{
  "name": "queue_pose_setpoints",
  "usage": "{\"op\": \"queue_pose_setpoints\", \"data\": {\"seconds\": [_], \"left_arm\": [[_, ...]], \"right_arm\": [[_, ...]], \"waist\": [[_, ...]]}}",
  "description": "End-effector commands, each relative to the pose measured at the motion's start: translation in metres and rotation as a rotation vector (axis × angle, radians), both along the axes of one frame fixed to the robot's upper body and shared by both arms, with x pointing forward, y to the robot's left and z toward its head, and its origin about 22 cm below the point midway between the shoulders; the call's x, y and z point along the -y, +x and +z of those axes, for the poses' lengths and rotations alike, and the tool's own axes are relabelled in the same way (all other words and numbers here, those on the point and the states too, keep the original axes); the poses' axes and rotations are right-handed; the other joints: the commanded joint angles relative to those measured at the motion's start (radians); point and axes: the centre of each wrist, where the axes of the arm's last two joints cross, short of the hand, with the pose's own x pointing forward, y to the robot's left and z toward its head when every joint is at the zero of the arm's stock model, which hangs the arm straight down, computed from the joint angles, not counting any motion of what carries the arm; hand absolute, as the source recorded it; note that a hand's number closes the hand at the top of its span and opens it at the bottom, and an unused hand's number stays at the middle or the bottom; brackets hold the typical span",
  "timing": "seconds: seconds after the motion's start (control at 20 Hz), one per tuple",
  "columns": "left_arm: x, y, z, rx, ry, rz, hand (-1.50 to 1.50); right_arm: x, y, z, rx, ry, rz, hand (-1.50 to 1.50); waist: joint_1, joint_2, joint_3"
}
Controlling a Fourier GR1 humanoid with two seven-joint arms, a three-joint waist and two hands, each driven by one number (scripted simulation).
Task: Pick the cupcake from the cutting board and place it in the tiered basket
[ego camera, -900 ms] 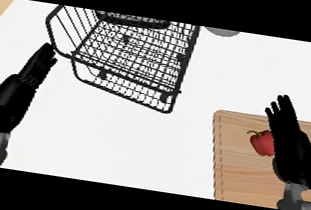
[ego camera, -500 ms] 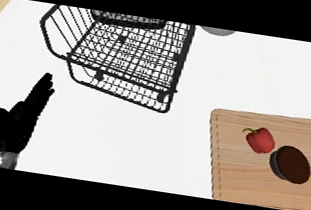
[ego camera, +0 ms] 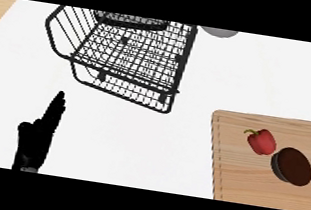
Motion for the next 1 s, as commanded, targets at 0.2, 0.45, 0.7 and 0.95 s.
{"op": "queue_pose_setpoints", "data": {"seconds": [0.2, 0.45, 0.7, 0.95], "left_arm": [[0.012, -0.011, -0.013, -0.045, -0.007, 0.005, 0.00], [0.007, 0.001, -0.012, -0.035, -0.005, 0.022, 0.00], [0.009, -0.006, -0.010, -0.032, -0.007, -0.004, 0.00], [-0.005, -0.002, -0.027, -0.044, -0.007, 0.004, 0.00]], "right_arm": [[0.009, -0.028, 0.048, -0.461, -0.274, 0.269, -1.50], [-0.026, -0.021, 0.087, -0.614, -0.561, 0.313, -1.50], [-0.063, -0.019, 0.101, -0.714, -0.733, 0.194, -1.50], [-0.090, -0.026, 0.079, -0.760, -0.742, 0.161, -1.50]], "waist": [[-0.008, 0.000, -0.005], [-0.010, 0.002, -0.007], [0.010, 0.002, -0.005], [0.010, 0.004, -0.003]]}}
